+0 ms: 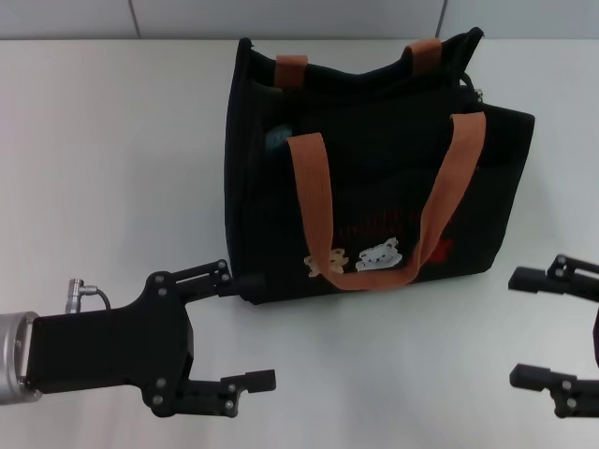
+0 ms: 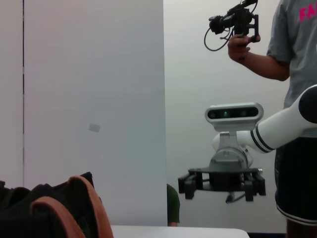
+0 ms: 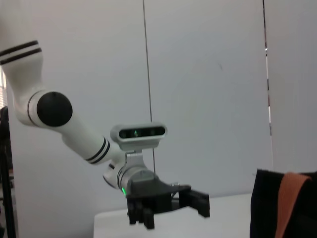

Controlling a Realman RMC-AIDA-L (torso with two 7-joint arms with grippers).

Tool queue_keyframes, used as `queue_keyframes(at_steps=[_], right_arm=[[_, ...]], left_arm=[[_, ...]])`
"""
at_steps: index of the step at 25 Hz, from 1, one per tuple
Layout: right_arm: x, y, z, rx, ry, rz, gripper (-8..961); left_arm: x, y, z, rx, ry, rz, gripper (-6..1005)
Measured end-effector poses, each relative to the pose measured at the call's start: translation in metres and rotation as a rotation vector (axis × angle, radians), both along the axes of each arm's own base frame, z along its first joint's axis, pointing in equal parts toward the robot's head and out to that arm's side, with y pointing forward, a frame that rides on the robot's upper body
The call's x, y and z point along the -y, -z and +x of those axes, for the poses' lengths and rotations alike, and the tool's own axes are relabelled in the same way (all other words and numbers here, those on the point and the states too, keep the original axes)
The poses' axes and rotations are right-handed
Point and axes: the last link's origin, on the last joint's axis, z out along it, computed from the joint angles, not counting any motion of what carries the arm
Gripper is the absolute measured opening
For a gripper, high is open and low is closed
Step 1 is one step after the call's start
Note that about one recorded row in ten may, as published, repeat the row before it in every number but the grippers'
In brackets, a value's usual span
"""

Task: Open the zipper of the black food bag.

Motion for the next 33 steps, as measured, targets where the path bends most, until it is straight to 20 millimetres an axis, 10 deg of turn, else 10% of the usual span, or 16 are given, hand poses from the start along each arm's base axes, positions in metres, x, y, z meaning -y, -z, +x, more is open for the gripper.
queue_keyframes(at_steps=[33], right_arm=[[0.0016, 0.0038, 0.0057, -0.029, 0.038, 0.021, 802]], left_arm=[[-0.0005, -0.003, 0.0019, 0.038, 0.006, 0.059, 837]])
